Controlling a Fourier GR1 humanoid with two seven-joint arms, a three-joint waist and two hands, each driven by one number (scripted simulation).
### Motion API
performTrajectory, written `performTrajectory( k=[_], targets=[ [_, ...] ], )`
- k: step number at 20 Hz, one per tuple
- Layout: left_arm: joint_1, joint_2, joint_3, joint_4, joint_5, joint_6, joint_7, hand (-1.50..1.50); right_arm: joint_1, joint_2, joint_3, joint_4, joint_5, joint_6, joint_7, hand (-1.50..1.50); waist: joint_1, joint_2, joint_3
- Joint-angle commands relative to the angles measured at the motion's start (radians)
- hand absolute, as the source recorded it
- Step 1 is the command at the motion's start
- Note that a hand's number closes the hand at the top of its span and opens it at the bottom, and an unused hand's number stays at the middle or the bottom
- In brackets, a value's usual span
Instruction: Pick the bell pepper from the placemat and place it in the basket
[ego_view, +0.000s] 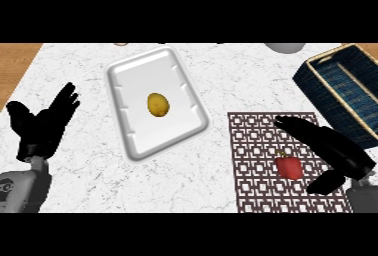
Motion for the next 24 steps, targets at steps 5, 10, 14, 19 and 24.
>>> performTrajectory(
  k=[5,10,14,19,24],
  targets=[
    [0.01,-0.017,0.03,-0.005,-0.033,-0.029,-0.004,0.0,-0.017,-0.003,-0.045,0.072,-0.014,0.037,-0.11,-1.5,0.0,0.0,0.0],
    [-0.027,0.011,0.081,0.069,-0.019,-0.085,-0.045,0.0,-0.012,0.007,-0.034,0.111,0.012,0.005,-0.184,-1.5,-0.001,0.0,0.0],
    [0.096,-0.016,0.07,-0.085,-0.012,-0.074,0.005,0.0,0.02,0.027,-0.001,0.136,0.099,-0.08,-0.175,-1.5,0.005,-0.001,0.0],
    [0.102,-0.048,0.053,-0.121,-0.045,-0.069,0.037,0.0,0.06,0.053,-0.018,0.071,0.128,-0.087,-0.124,-1.5,0.001,-0.001,0.0],
    [-0.003,-0.028,0.107,-0.011,-0.043,-0.076,0.024,0.0,0.031,0.099,0.025,0.059,0.187,-0.077,-0.066,-1.5,-0.001,0.0,0.0]
  ],
)
